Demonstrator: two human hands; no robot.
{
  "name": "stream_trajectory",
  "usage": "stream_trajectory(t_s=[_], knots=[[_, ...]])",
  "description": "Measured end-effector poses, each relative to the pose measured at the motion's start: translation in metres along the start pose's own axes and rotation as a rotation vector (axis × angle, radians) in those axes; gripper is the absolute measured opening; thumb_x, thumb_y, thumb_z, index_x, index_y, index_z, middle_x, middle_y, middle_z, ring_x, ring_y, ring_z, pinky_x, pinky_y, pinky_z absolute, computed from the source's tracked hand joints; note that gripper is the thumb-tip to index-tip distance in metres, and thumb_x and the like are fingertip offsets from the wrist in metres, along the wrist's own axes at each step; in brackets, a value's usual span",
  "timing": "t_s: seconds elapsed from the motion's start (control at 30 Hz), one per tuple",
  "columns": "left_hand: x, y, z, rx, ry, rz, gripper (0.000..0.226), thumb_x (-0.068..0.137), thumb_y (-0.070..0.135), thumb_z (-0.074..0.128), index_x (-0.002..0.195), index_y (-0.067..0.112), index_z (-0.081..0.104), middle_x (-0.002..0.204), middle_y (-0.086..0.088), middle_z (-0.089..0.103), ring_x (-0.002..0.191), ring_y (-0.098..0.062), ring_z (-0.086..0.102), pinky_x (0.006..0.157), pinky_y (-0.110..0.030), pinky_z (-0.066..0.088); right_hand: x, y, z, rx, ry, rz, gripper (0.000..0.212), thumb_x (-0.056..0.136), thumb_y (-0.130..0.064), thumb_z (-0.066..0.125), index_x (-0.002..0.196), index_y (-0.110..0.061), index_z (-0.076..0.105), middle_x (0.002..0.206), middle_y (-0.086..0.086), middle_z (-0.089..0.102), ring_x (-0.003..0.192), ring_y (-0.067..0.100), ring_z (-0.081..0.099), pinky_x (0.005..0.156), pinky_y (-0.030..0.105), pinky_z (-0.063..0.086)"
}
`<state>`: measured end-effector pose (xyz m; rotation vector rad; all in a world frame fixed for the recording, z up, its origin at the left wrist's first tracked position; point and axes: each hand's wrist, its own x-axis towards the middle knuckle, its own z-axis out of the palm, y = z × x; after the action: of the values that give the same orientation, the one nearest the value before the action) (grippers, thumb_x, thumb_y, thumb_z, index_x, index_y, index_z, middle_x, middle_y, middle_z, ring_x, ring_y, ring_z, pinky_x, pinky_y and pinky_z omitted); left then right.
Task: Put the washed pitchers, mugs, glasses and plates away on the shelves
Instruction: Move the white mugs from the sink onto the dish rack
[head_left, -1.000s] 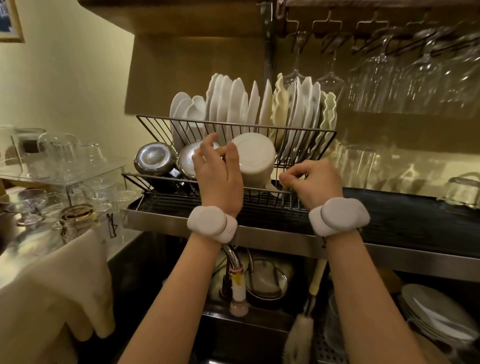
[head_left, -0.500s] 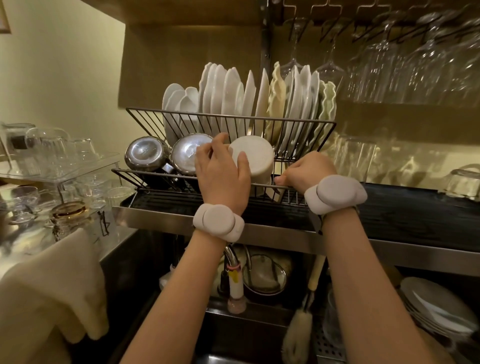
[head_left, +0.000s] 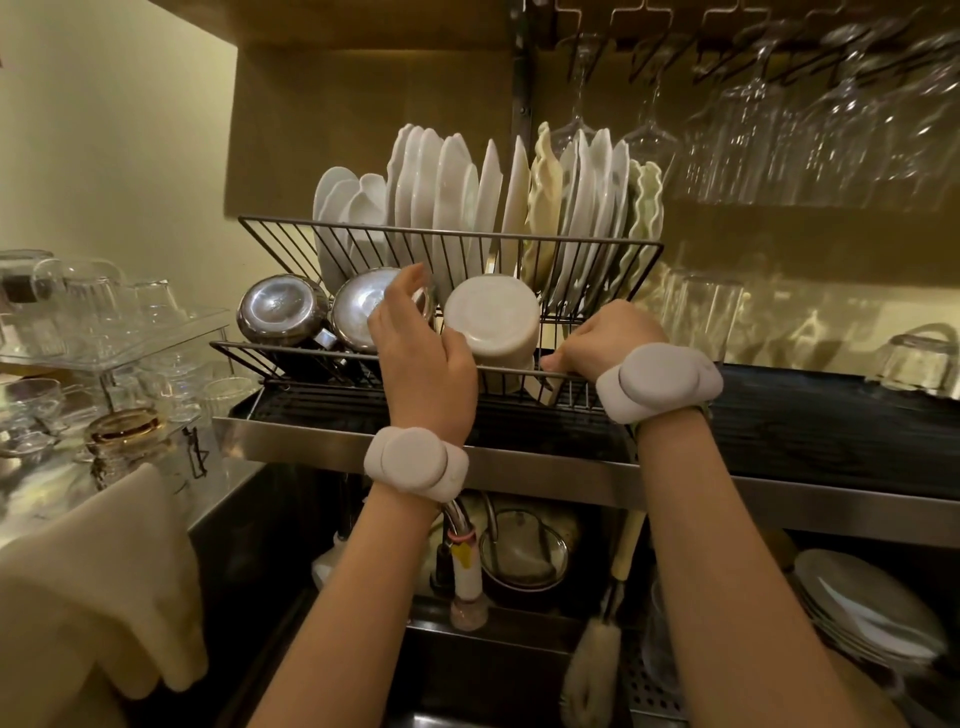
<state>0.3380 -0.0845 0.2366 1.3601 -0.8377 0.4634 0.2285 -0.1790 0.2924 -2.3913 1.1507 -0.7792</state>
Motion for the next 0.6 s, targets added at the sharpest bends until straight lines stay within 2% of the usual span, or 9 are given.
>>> stream_trajectory(t_s=[0.1, 0.33, 0.5, 0.6], knots=[[-0.004, -0.002, -0.002, 0.007, 0.010, 0.028, 0.051, 0.081, -0.003, 0.047, 0.126, 0.018, 0.038, 0.121, 0.002, 0.036, 0.117, -0.016, 0.043, 0.100, -0.028, 0.037, -0.004, 0.001, -0.003, 0.026, -0.006, -0.021, 0.027, 0.078, -0.029, 0.072, 0.090, -0.004, 0.076, 0.092, 0.010, 0.073, 0.090, 0.023, 0.065, 0.074, 0.029, 0.050], [-0.005, -0.004, -0.003, 0.127, -0.004, 0.017, 0.042, 0.084, 0.000, 0.050, 0.123, 0.015, 0.043, 0.128, -0.009, 0.041, 0.107, -0.002, 0.035, 0.095, -0.017, 0.031, -0.011, 0.001, -0.001, 0.061, 0.047, -0.017, 0.025, 0.079, -0.030, 0.070, 0.084, -0.007, 0.076, 0.089, 0.009, 0.073, 0.087, 0.022, 0.066, 0.071, 0.028, 0.047], [-0.006, -0.001, -0.005, 0.166, -0.070, 0.037, 0.041, 0.083, 0.003, 0.051, 0.121, 0.017, 0.046, 0.132, -0.009, 0.037, 0.122, -0.017, 0.042, 0.105, -0.022, 0.032, -0.014, 0.001, -0.002, 0.095, 0.071, -0.013, 0.020, 0.078, -0.028, 0.072, 0.083, -0.010, 0.077, 0.087, 0.006, 0.073, 0.080, 0.018, 0.062, 0.069, 0.026, 0.043], [-0.006, 0.001, -0.006, 0.187, -0.081, 0.030, 0.042, 0.084, 0.005, 0.051, 0.124, 0.015, 0.046, 0.134, -0.010, 0.035, 0.126, -0.020, 0.038, 0.109, -0.030, 0.033, -0.016, 0.001, -0.001, 0.121, 0.068, -0.021, 0.018, 0.078, -0.027, 0.072, 0.080, -0.010, 0.077, 0.078, 0.003, 0.068, 0.070, 0.012, 0.055, 0.068, 0.025, 0.040]])
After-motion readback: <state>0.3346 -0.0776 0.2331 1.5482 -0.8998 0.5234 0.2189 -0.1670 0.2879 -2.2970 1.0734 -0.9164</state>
